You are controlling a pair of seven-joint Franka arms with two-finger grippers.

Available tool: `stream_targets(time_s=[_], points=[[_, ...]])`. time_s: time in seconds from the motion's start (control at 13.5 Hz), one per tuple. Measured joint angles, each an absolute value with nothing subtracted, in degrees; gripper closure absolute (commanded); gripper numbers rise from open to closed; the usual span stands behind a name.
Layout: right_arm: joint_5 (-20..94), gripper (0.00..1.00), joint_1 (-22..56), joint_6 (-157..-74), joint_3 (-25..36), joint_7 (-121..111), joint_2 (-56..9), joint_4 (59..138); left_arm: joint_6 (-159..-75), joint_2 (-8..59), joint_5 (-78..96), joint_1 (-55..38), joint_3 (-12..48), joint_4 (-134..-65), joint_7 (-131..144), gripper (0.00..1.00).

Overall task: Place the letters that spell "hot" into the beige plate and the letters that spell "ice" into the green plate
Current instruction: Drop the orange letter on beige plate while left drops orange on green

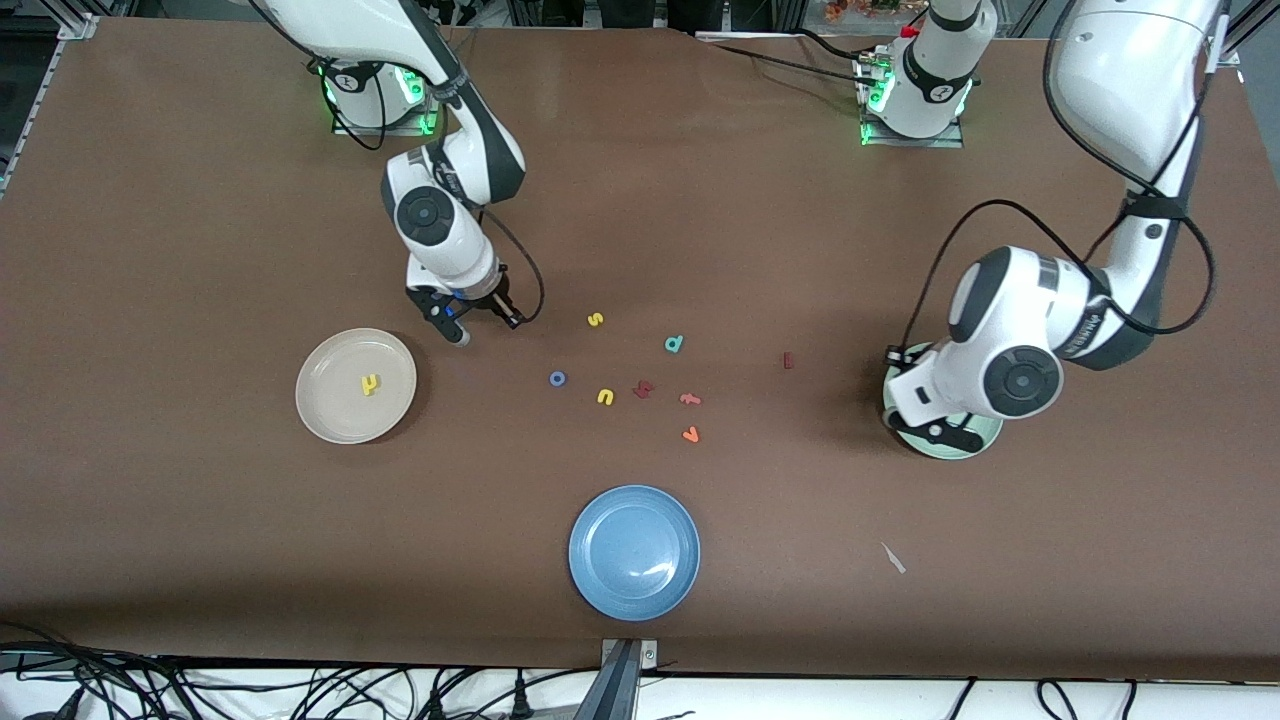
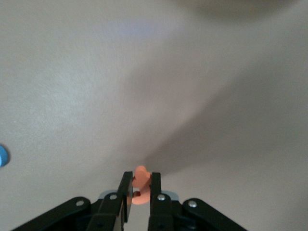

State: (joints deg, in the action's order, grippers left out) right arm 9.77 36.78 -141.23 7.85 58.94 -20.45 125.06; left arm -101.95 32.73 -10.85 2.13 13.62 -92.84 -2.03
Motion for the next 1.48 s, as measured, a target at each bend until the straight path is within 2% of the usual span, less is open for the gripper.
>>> stream_targets(time_s=[0.15,0.3,0.67,0.74,0.82,0.89,0.97,1.04,1.11,1.26,1.48], points=[[9.44,1.0,36.69,-135.22,12.99,44.55,-16.73,124.79,-101.99,33.64,-11.36,3.85,13.62,-93.1,-3.28,0.9],[8.77,1.0,36.59,-133.47,17.42,33.47,-15.02,125.11,-102.19,34.54,-11.51,4.76,13.6,-93.27,-3.54,0.9],[5.52,1.0,36.36,-137.24,25.51,8.68,-16.13,125.52,-111.83,36.2,-13.31,7.61,13.59,-99.78,-3.64,0.88],[5.51,1.0,36.08,-139.14,26.33,4.75,-16.73,125.54,-113.29,36.31,-13.57,8.15,13.59,-100.85,-3.67,0.68],[5.46,1.0,35.74,-140.87,26.7,1.84,-17.49,125.55,-114.02,36.37,-13.58,8.46,13.59,-101.43,-3.73,0.12],[5.42,1.0,35.35,-142.33,26.76,-0.81,-18.31,125.55,-114.36,36.38,-13.58,8.61,13.59,-101.71,-3.76,0.0],[5.41,1.0,34.97,-143.62,26.77,-3.79,-19.16,125.55,-114.44,36.38,-13.58,8.64,13.61,-101.75,-3.76,0.0],[5.39,0.75,34.49,-144.71,26.78,-7.27,-19.85,125.48,-114.44,36.37,-13.58,8.64,13.73,-101.74,-3.76,0.0],[5.4,0.01,33.75,-145.51,26.79,-11.22,-20.51,125.32,-114.41,36.34,-13.58,8.61,14.01,-101.73,-3.74,0.0],[6.53,0.0,32.3,-145.88,26.73,-15.5,-20.98,124.76,-113.9,35.92,-13.57,8.64,15.86,-101.57,-3.21,0.0],[12.33,0.0,32.33,-144.72,23.85,-11.25,-20.45,123.78,-112.82,34.49,-13.55,8.43,22.54,-101.29,6.99,0.0]])
